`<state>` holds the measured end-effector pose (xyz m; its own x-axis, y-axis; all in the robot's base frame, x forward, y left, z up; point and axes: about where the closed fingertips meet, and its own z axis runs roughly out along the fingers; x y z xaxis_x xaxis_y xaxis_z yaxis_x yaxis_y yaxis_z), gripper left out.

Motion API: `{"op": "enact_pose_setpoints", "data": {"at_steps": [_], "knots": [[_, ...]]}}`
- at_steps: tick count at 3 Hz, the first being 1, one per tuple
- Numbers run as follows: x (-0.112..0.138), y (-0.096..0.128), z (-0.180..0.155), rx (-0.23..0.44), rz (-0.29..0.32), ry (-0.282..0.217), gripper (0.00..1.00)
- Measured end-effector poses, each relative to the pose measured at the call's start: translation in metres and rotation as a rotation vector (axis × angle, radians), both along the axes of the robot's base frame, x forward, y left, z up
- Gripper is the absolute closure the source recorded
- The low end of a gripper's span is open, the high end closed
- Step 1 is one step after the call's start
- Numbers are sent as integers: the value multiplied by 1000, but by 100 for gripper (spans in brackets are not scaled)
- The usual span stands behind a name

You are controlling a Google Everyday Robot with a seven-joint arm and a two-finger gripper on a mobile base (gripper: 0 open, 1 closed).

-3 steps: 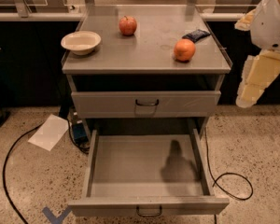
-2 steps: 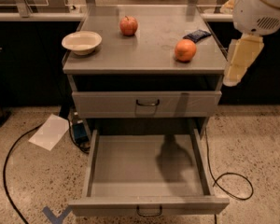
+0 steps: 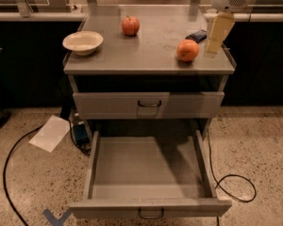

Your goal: Place orange into middle drawer

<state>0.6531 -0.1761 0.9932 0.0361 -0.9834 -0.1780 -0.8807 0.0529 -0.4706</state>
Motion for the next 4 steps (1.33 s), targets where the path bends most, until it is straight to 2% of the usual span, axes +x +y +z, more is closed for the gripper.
{"op": "enact_pose_setpoints", "data": {"at_steps": [2,4], "knots": [[56,9,-18,59,7,39,0],[78,12,-52,85,-6,110,0]]}}
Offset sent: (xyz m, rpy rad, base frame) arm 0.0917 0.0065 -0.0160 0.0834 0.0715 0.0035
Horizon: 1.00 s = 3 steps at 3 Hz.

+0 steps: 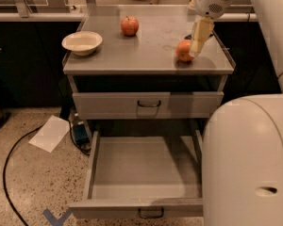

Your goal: Place orange into middle drawer

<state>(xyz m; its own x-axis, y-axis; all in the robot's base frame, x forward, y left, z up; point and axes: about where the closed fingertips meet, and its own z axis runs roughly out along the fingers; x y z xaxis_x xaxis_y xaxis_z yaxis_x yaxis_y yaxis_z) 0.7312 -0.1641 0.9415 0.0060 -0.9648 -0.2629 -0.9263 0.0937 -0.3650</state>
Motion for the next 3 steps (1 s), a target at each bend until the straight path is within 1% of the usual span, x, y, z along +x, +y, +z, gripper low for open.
{"op": "enact_pose_setpoints", "data": {"at_steps": [1,2,3], "knots": [[17,-3,-32,15,-21,41,0],[29,-1,-40,15,-27,29,0],[38,4,-48,29,-30,30,0]]}}
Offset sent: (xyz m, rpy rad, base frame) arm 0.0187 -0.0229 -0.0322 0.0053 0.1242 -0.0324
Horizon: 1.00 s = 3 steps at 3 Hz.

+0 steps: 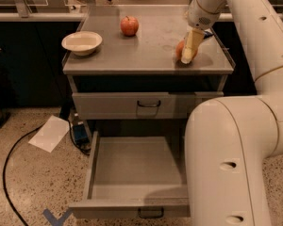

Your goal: Place orange into middle drawer

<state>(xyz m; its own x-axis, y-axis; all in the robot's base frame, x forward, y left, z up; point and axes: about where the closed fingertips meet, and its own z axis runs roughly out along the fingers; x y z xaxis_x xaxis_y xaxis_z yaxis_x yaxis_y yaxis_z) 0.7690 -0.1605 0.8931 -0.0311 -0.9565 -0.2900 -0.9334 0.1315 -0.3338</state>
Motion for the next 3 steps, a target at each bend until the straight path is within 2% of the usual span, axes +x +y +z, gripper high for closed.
{"op": "enact_pose_setpoints", "data": {"at_steps": [3], "knots": [[6,2,-16,26,-11,28,0]]}}
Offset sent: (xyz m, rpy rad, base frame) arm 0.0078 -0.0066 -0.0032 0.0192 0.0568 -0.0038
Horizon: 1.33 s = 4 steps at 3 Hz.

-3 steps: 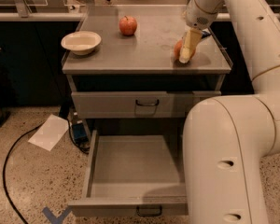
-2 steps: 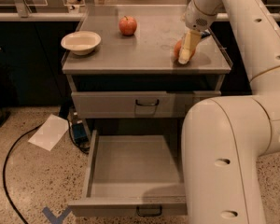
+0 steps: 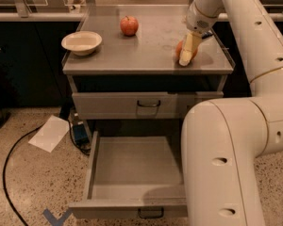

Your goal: Place orange into middle drawer

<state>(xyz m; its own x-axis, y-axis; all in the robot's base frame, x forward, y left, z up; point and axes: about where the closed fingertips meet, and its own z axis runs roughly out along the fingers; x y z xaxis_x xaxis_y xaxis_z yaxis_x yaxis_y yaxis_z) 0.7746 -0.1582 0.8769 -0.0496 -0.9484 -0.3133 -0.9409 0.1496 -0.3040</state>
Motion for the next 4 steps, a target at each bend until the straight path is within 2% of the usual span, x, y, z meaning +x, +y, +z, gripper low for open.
{"op": "enact_pose_setpoints", "data": {"at_steps": [3,4], "knots": [[-1,-9,-11,12,-26,28,0],[-1,-5,-20,14,-21,48,0]]}}
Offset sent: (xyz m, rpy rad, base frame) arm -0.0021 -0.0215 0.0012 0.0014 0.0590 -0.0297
